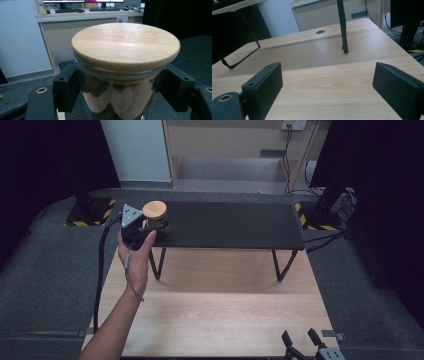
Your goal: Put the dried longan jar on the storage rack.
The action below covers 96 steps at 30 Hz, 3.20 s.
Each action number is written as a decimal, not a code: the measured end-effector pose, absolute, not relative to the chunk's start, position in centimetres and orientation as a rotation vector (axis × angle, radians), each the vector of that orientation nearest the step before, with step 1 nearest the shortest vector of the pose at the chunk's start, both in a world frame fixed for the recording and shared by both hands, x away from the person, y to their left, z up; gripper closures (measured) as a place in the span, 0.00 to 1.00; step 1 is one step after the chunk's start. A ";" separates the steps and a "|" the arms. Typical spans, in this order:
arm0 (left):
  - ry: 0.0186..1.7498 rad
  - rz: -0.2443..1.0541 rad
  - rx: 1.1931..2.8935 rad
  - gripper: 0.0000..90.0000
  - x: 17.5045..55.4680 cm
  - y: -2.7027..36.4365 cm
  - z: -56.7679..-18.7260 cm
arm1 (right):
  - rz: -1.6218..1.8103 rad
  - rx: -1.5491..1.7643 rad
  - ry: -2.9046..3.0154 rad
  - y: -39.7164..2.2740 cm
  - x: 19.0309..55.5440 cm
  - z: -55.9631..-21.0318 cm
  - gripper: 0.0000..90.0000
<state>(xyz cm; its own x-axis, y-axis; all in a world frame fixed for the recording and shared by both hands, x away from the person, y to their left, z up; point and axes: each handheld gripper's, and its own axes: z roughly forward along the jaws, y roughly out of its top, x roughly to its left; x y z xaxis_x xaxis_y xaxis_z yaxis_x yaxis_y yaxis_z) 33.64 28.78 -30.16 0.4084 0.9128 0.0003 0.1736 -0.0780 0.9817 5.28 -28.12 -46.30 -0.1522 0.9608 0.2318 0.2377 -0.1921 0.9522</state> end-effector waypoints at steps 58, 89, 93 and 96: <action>0.951 0.853 1.490 0.00 30.2 29.7 -29.3 | 1.407 1.443 1.415 -27.6 5.7 -46.0 0.08; 0.997 0.860 1.439 0.00 21.3 32.3 -32.1 | 1.451 1.393 1.448 -26.8 6.5 -45.6 0.07; 1.015 0.863 1.432 0.00 20.0 32.4 -33.0 | 1.457 1.386 1.448 -26.9 6.4 -45.6 0.07; 1.032 0.859 1.421 0.00 18.9 32.5 -33.8 | 1.460 1.386 1.447 -26.9 6.4 -45.7 0.07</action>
